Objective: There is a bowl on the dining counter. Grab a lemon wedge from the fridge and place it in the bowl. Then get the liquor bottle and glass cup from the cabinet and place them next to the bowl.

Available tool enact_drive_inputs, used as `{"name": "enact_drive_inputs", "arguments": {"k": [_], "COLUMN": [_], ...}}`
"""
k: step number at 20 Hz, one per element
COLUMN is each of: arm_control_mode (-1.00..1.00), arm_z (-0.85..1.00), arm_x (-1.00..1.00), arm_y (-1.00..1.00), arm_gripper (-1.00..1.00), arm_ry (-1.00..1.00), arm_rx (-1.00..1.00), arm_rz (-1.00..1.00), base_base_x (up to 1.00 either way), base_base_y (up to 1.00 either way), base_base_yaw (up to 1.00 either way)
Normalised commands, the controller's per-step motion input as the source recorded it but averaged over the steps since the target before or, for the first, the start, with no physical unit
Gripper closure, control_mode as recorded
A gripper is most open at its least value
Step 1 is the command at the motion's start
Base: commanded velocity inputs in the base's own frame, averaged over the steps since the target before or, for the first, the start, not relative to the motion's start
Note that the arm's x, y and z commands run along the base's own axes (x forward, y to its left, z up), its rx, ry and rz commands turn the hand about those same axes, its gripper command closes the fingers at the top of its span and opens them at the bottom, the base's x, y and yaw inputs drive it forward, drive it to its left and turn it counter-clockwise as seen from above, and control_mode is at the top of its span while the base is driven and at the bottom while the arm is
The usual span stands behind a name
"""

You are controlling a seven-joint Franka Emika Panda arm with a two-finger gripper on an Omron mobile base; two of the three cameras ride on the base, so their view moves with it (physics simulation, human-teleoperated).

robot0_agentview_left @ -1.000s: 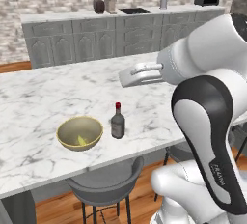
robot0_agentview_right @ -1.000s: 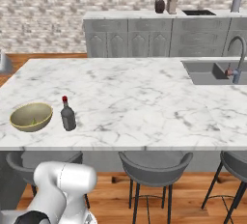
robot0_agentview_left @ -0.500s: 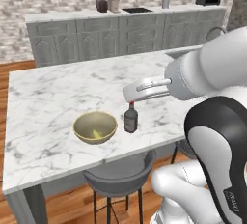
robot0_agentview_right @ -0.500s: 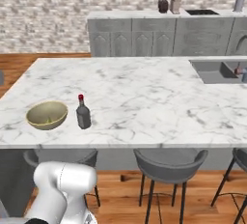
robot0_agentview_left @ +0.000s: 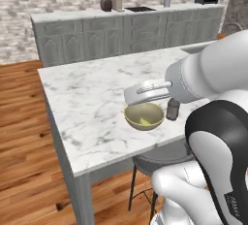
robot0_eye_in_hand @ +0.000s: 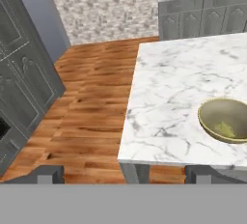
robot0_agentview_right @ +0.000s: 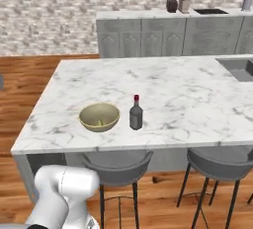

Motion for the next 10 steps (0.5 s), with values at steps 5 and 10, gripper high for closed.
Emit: {"name": "enact_drive_inputs", "arguments": {"k": [5, 10], "arm_control_mode": [1.00, 1.00], "arm_z": [0.00, 0.00], "arm_x": [0.00, 0.00], "arm_y": [0.00, 0.00], "arm_gripper": [-1.00, -1.00], "arm_ry": [0.00, 0.00], "arm_rx": [0.00, 0.00], "arm_rz": [0.00, 0.00], "base_base_x": [-0.01, 0.04], "base_base_y": [0.88, 0.90], "base_base_yaw": [-0.29, -0.42]}}
